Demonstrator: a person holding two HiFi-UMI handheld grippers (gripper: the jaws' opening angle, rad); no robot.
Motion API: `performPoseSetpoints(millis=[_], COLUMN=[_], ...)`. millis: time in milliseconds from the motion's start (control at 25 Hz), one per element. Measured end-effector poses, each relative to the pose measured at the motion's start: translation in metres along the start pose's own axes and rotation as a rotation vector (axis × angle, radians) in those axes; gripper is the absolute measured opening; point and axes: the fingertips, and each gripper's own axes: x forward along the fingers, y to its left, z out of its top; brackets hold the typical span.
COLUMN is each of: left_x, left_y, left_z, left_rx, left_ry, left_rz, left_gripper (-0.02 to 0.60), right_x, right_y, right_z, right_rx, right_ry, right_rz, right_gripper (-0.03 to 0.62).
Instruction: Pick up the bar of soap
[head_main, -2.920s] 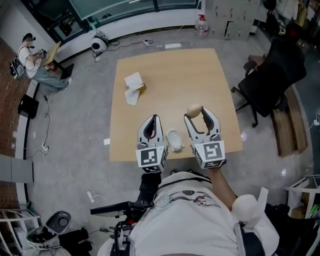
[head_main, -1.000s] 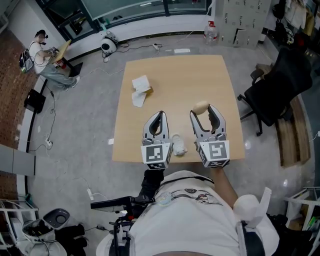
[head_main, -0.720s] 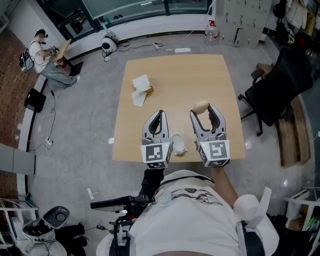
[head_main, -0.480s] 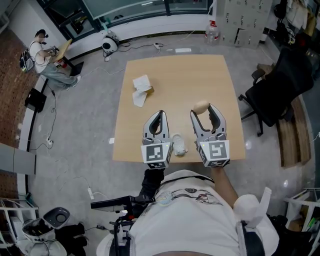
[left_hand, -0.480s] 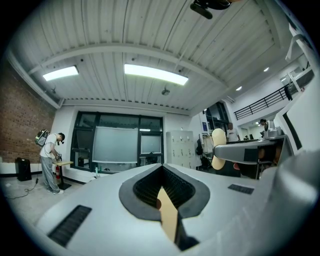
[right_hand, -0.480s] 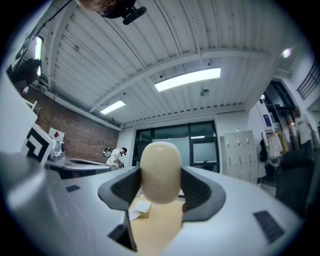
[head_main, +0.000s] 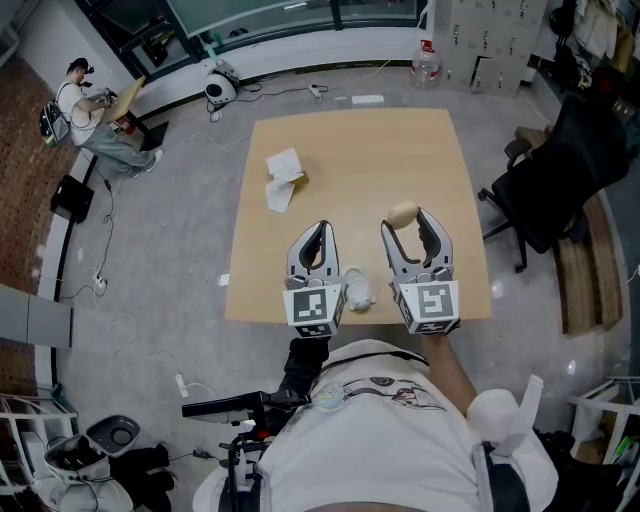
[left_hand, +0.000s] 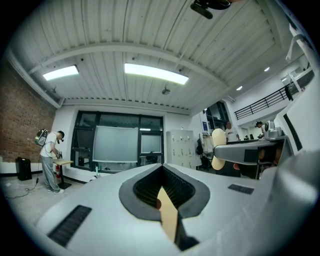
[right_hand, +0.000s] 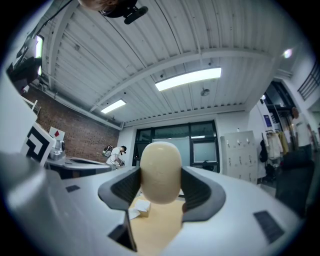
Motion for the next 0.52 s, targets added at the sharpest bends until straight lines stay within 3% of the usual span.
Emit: performPoseSetpoints(millis=[520], left_x=[0.0041], left_y=[-0.0039], left_z=[-0.0026], left_rx=[-0.011], left_ry=[0.017], left_rz=[0.008], left_gripper=[0.002], right_x=[0.0011], right_y=[-0.004], right_z=[-0.0034], right_rx=[-0.01], right_ry=[0.006], right_rz=[0.007], right_gripper=[0.249])
